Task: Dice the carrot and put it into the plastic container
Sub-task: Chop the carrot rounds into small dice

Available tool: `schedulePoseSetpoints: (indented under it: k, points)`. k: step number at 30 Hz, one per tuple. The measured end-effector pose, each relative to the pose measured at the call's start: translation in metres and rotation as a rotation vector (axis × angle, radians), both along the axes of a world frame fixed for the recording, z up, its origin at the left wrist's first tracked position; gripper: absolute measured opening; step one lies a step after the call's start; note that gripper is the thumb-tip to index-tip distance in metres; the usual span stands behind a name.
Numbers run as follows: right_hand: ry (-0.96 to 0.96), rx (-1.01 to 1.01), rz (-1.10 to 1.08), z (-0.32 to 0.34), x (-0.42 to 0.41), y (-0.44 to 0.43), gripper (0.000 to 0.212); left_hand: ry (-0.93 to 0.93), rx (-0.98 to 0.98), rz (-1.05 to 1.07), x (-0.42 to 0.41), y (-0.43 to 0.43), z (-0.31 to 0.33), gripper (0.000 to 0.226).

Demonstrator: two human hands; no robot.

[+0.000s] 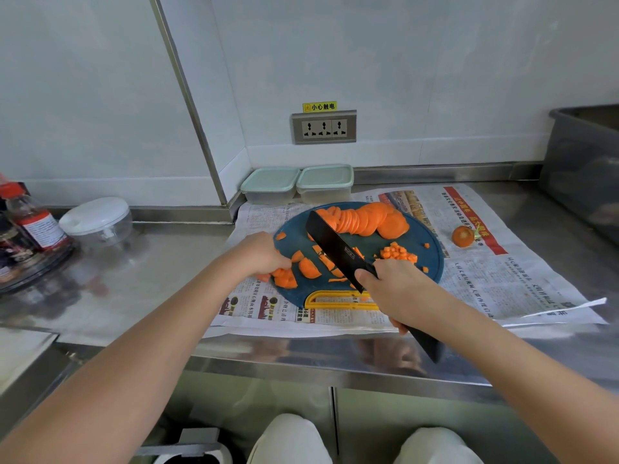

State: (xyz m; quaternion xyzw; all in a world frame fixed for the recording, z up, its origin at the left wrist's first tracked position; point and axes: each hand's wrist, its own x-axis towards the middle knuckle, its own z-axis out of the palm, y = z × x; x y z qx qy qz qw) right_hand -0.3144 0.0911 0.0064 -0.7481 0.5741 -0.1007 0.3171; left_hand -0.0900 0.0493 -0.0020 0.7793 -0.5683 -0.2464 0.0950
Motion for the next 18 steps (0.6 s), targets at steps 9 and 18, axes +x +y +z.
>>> schedulePoseSetpoints:
  k: [9, 18]
  points:
    - [-0.01, 0.024, -0.009, 0.002, -0.003, 0.002, 0.034, -0.041, 0.135, 0.007, -0.024, 0.005, -0.008, 0.02]
    - [0.07, -0.002, 0.062, 0.0, -0.004, 0.004, 0.035, -0.068, 0.168, 0.028, -0.028, 0.007, 0.002, 0.02]
